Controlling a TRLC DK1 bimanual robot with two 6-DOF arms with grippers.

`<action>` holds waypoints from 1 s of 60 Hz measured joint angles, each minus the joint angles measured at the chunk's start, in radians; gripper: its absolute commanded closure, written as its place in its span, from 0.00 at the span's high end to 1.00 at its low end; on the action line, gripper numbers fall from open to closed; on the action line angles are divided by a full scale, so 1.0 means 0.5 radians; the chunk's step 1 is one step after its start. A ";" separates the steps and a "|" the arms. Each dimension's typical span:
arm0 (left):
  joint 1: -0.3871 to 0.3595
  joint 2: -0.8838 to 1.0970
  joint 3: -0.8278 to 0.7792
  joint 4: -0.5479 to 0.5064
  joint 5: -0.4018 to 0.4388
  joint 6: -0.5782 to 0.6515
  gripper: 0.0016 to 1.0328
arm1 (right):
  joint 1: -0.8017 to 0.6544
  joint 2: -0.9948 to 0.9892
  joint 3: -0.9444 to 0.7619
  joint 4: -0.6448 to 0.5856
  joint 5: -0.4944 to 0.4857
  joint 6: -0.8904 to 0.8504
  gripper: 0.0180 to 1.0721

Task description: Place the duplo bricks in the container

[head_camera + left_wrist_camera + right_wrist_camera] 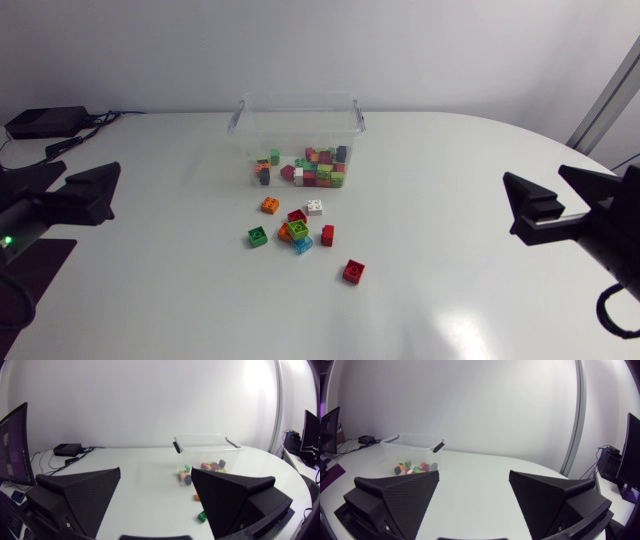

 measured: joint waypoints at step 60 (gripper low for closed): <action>-0.590 2.147 1.218 -0.936 0.138 1.099 0.93 | 0.269 1.532 1.102 -1.155 -0.108 -0.644 0.95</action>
